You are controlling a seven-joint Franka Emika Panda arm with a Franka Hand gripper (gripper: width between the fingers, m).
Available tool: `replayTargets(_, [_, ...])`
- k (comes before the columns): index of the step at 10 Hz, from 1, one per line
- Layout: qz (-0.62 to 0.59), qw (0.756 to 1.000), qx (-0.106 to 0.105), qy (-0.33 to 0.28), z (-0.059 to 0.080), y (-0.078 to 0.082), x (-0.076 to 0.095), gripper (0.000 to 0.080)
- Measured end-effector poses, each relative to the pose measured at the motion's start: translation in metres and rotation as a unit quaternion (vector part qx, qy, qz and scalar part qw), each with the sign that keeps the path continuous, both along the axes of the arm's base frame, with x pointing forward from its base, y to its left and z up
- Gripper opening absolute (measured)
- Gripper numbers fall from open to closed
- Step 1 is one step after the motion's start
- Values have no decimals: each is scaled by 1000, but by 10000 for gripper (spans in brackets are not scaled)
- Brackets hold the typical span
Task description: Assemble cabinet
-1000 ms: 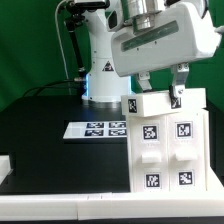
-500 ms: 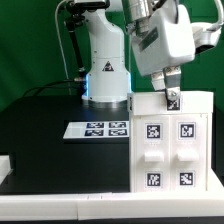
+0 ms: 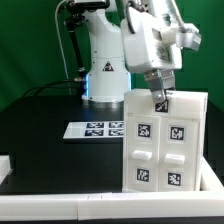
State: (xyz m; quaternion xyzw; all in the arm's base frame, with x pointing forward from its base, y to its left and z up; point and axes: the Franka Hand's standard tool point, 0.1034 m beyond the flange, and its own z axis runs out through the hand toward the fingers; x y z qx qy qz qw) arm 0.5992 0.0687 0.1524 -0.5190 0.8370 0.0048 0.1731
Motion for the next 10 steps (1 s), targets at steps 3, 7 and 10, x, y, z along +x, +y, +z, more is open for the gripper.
replayTargets(3, [-21,1000,7,5,0,0,0,562])
replayTargets(7, [3,1000,6,-5,8,3,1,787])
replayTargets(10, [12,1000,7,-15,20,9,4,797])
